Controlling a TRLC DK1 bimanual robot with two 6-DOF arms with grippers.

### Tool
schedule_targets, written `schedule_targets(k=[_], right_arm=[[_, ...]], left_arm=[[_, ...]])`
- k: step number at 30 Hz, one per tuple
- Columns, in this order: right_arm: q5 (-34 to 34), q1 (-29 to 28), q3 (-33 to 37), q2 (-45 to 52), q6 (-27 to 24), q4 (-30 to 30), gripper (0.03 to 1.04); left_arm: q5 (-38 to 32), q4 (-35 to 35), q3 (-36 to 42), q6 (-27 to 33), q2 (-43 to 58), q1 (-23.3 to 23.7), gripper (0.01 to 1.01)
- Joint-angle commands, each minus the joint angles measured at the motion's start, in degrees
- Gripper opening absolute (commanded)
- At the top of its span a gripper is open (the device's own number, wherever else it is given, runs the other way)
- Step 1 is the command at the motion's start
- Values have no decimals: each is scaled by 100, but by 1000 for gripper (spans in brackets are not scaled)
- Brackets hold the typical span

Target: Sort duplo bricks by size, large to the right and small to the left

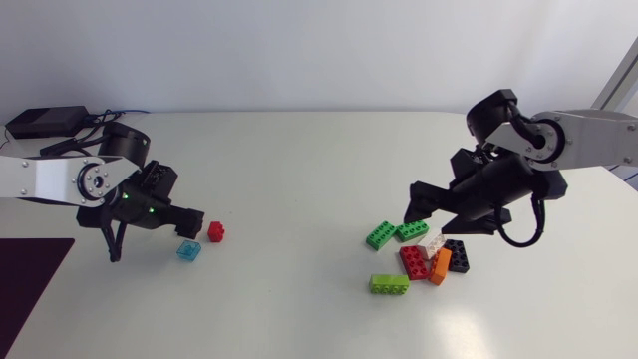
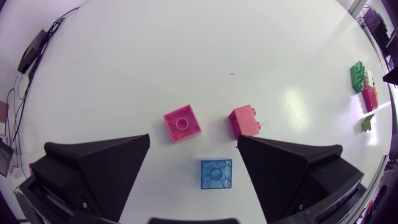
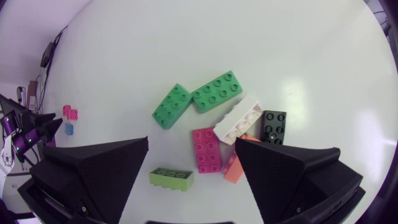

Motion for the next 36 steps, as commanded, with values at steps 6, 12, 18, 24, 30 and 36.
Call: schedule_targets(k=[6, 12, 18, 24, 30, 36], right_arm=[[-4, 1061, -680, -195, 259, -184, 1007], [-13, 1580, -794, -116, 110, -456, 993], [5, 1879, -1084, -204, 136, -52, 316], [-4, 2186, -1172, 68, 163, 265, 49], [5, 2362, -1164, 508, 180, 458, 49], [5, 1984, -1084, 807, 171, 599, 49]], left_arm=[[-23, -39, -79, -103, -131, 13, 979], [-23, -39, -97, -85, -148, 21, 979], [-23, -39, -123, -59, -122, 74, 979], [-23, -21, -105, -59, -52, 74, 979], [-23, -13, -97, -59, 1, 74, 979], [-23, -4, -97, -59, 54, 83, 979]])
